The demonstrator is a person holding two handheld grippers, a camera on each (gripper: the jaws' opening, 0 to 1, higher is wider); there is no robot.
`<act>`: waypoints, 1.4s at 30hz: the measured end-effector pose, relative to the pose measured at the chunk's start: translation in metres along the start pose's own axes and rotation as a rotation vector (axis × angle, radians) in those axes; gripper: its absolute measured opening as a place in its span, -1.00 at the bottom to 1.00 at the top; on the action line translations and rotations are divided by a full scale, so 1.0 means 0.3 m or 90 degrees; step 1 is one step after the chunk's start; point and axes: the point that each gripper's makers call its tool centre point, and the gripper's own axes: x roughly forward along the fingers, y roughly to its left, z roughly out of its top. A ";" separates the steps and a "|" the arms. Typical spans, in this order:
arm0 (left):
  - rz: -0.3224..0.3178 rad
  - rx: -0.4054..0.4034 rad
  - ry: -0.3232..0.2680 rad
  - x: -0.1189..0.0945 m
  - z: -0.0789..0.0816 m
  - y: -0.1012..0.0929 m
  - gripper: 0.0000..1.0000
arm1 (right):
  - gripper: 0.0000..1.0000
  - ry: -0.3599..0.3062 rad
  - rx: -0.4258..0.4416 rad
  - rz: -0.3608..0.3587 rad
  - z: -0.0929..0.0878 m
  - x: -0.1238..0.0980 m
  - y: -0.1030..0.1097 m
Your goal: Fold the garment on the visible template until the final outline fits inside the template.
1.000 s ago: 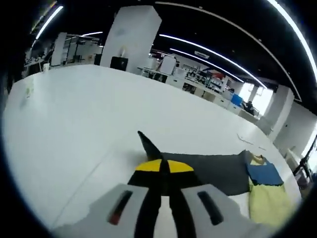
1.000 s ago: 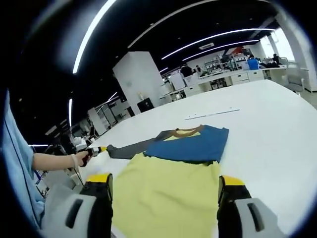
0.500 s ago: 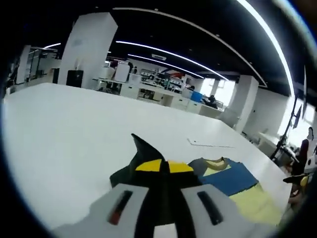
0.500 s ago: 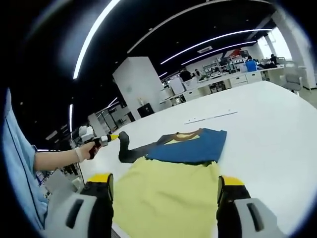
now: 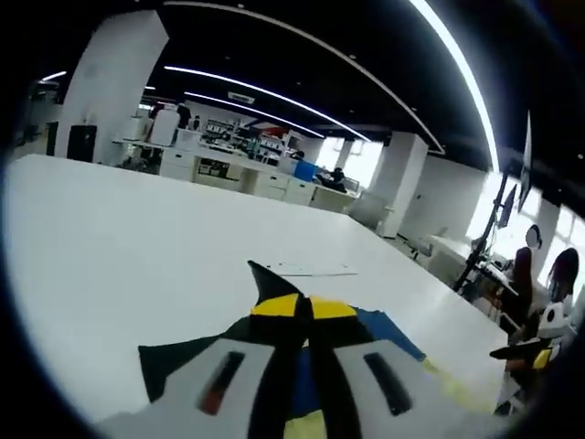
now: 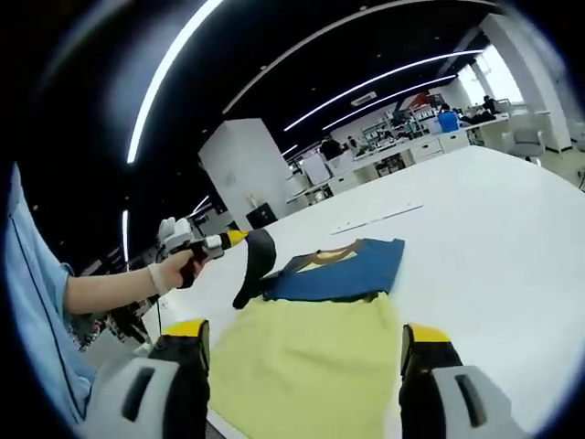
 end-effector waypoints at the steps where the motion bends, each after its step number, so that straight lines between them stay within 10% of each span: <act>1: -0.006 -0.002 0.000 0.013 0.000 -0.016 -1.00 | 0.73 0.001 0.000 -0.001 -0.002 -0.003 -0.001; 20: -0.110 -0.034 -0.027 0.188 -0.064 -0.312 -1.00 | 0.72 0.018 0.020 -0.013 -0.054 -0.006 -0.033; 42: -0.219 -0.080 0.097 0.352 -0.462 -0.601 -1.00 | 0.70 0.055 0.066 -0.042 -0.138 -0.013 -0.123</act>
